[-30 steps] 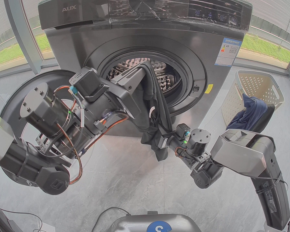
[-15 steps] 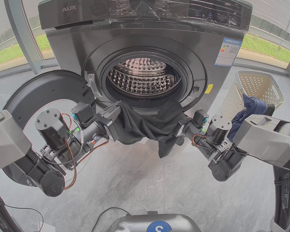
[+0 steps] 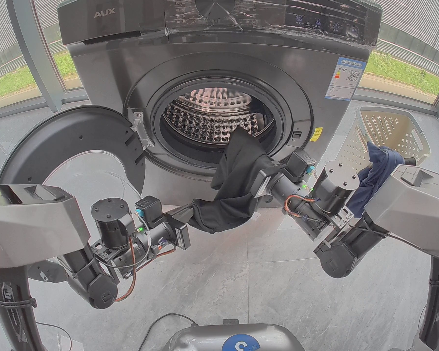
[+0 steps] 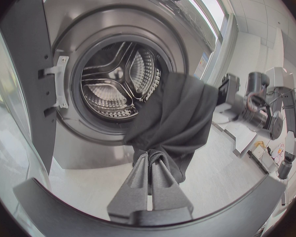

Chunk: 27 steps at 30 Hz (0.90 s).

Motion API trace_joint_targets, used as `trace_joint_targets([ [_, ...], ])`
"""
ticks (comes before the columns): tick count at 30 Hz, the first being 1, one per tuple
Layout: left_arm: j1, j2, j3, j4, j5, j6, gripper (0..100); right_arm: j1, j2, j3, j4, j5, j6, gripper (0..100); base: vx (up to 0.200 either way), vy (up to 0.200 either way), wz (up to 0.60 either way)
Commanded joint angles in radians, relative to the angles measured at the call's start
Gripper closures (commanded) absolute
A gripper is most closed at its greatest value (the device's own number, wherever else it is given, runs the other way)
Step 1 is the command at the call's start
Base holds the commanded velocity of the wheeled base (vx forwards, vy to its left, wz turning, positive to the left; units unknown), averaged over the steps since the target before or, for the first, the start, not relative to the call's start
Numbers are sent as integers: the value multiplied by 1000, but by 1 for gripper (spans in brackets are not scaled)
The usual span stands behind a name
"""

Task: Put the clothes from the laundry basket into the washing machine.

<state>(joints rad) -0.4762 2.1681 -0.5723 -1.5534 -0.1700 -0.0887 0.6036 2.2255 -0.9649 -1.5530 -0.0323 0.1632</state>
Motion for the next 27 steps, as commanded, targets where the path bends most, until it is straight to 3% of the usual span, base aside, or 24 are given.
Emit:
trace_joint_targets([
  [1, -1, 47, 8, -1, -2, 0, 100, 15, -27, -32, -9, -3, -1, 100, 0, 0, 0],
  [11, 1, 72, 5, -1, -8, 3, 100, 19, -38, -38, -9, -4, -2, 100, 0, 0, 0],
  [12, 1, 73, 3, -1, -8, 1, 0, 19, -38, -38, -9, -4, -2, 100, 0, 0, 0],
  [22, -15, 73, 66, -1, -11, 14, 0, 19, -27, -38, -9, -4, -1, 100, 0, 0, 0],
  [25, -38, 90, 124, -1, -34, 44, 0, 19, -27, -44, -9, -4, -2, 100, 0, 0, 0],
  [27, -42, 93, 157, -1, -69, 83, 0, 21, -23, -46, -9, -4, -1, 100, 0, 0, 0],
])
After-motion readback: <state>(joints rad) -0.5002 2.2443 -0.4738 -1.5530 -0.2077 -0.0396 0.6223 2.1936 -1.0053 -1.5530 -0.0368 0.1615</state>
